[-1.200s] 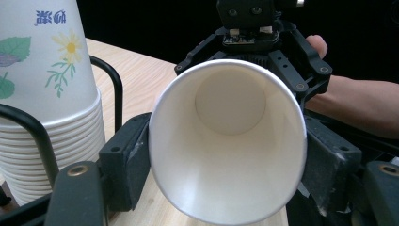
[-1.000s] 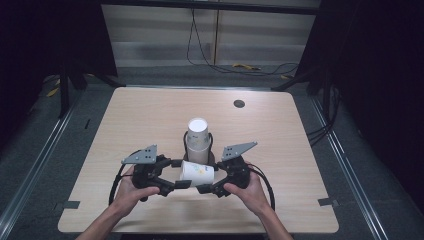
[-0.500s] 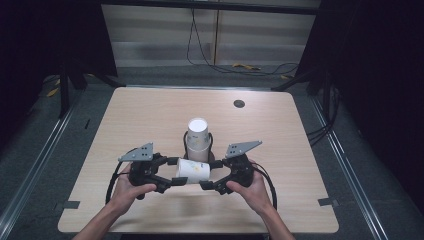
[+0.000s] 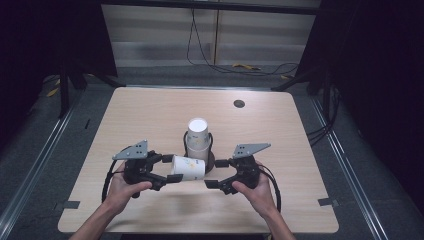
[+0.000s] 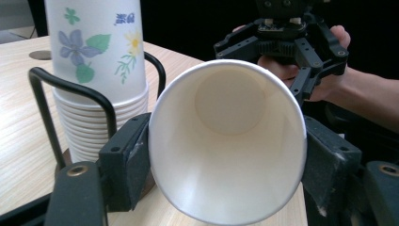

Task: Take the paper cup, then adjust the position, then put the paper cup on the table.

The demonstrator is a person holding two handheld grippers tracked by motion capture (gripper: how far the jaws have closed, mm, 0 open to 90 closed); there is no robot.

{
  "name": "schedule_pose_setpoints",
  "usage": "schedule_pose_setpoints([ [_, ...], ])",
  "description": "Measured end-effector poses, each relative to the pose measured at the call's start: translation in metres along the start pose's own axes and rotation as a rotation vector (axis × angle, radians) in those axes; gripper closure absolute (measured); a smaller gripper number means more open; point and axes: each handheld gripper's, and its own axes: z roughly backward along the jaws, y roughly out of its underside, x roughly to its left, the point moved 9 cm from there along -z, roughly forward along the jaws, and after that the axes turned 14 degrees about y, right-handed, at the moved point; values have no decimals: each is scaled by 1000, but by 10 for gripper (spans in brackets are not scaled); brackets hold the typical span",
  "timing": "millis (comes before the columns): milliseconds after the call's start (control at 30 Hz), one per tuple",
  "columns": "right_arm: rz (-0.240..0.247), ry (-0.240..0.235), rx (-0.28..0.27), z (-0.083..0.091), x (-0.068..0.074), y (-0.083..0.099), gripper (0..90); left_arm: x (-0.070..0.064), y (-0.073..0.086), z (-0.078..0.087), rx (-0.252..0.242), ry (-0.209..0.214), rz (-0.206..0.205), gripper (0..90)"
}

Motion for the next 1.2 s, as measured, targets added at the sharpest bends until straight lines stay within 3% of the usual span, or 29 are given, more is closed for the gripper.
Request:
schedule_pose_setpoints([
  [200,-7,20,-7,5,-4,0,162,6,2,4,11,-34,15,269],
  [300,-11,38,-9,8,-6,-1,173,10,5,8,39,-67,15,269],
  [700,-31,83,-21,17,-17,-2,174,14,8,24,59,-114,17,268],
  [800,-41,140,-30,20,-24,1,178,20,7,31,97,-142,12,268],
  [833,-41,140,-30,20,-24,1,178,20,7,31,97,-142,12,269],
  [867,-47,172,-37,20,-28,4,179,22,6,34,93,-146,11,269],
  [933,-57,185,-44,20,-31,5,179,24,6,36,80,-137,30,269],
  [1033,-73,226,-49,20,-37,6,165,30,12,43,114,-151,56,269],
  [1200,-72,229,-49,19,-38,7,165,36,16,52,119,-167,94,268],
])
